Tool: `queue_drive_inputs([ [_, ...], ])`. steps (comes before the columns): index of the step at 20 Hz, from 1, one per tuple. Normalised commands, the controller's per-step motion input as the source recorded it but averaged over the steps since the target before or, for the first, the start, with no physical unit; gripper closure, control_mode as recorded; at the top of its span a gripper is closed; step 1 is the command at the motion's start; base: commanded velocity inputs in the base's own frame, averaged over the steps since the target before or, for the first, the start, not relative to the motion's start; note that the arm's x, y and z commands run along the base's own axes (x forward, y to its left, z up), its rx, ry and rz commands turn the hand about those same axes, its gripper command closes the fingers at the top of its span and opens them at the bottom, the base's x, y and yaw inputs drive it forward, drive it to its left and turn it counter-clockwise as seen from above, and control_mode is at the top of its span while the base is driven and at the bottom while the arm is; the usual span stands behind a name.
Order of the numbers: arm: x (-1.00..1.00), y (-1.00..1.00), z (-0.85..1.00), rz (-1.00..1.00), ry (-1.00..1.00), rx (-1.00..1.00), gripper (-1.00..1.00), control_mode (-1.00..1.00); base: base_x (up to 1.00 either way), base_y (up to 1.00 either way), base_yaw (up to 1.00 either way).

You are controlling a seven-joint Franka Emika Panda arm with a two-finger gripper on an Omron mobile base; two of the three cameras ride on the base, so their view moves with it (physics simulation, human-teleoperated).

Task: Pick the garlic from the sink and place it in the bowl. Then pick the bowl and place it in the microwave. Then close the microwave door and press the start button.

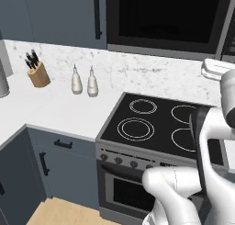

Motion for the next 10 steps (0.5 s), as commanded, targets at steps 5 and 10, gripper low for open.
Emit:
queue_drive_inputs([
  [5, 0.0, -0.27, 0.0, 0.03, 0.06, 0.0, 1.0, -1.0, 0.0, 0.0, 0.0],
  [10, 0.09, -0.26, 0.0, 0.02, 0.09, 0.0, 1.0, -1.0, 0.0, 0.0, 0.0],
])
